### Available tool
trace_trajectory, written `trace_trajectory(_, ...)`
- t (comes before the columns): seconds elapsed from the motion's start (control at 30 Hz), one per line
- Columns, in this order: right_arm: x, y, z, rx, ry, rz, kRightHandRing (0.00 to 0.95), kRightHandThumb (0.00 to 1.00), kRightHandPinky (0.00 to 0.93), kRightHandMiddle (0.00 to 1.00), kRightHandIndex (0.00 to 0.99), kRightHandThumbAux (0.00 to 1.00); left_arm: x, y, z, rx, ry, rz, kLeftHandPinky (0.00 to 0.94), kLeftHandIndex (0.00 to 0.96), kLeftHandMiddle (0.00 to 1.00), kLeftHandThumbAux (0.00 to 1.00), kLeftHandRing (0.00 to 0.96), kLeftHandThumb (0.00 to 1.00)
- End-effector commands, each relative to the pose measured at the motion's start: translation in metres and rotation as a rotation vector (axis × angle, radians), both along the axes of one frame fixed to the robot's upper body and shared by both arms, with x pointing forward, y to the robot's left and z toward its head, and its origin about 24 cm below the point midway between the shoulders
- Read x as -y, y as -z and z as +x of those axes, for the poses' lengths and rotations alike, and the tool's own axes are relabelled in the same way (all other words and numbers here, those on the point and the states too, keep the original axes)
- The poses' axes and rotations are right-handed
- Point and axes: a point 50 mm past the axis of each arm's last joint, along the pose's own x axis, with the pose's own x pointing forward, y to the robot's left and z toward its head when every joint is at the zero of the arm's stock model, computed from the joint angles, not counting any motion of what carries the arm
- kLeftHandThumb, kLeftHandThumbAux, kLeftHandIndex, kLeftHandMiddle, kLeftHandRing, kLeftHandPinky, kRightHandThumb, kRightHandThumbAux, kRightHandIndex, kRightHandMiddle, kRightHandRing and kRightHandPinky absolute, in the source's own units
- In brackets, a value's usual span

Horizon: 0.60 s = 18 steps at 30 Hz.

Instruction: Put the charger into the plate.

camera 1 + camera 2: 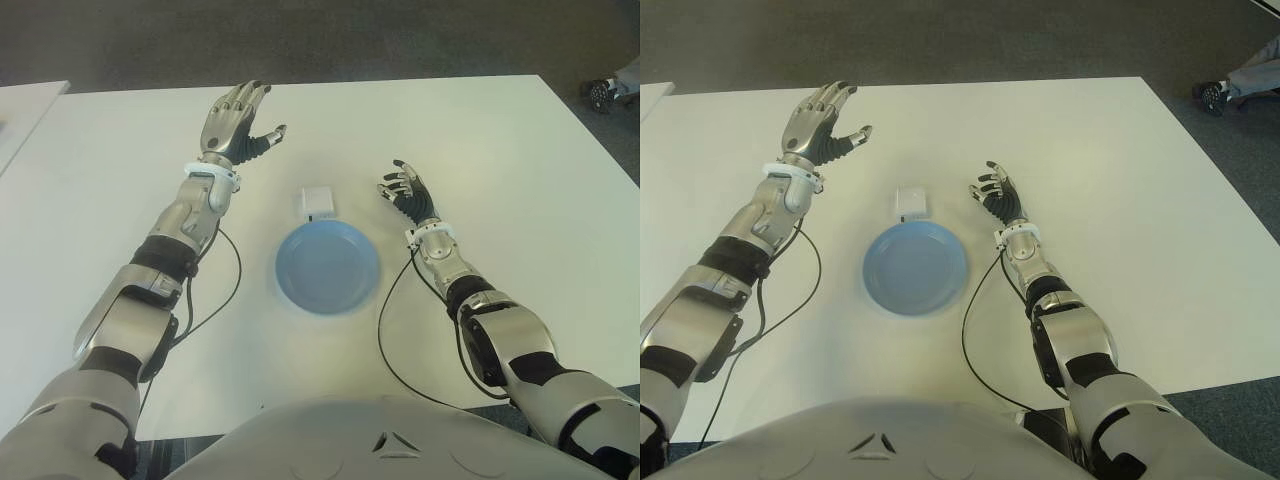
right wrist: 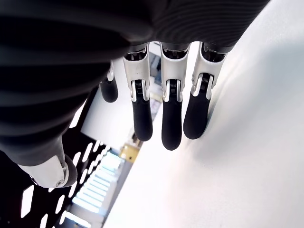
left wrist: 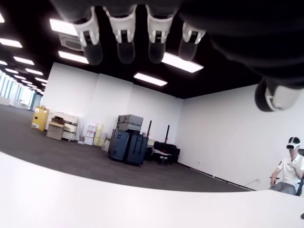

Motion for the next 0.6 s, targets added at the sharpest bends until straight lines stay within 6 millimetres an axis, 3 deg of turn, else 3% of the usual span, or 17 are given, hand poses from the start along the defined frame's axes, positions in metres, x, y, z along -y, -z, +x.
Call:
trace_trajectory(0.03,-0.007,0.057,-0.043,-0.304,-0.040,-0.065,0.342,0.559,0.349,0.318,0.107,0.593,-0.002,0.006,-0.005,-0.033,-0.005,-0.014,0.006,0.000,0.018,0.272,0.000,0.150)
trace_trajectory(0.6,-0.006,0.057,-0.043,-0.307,-0.051,-0.066,0.334,0.584,0.308,0.334,0.144,0.578,0.010,0.017,-0.014,-0.094,0.077,-0.029,0.019,0.000,0.012,0.280,0.000,0.180)
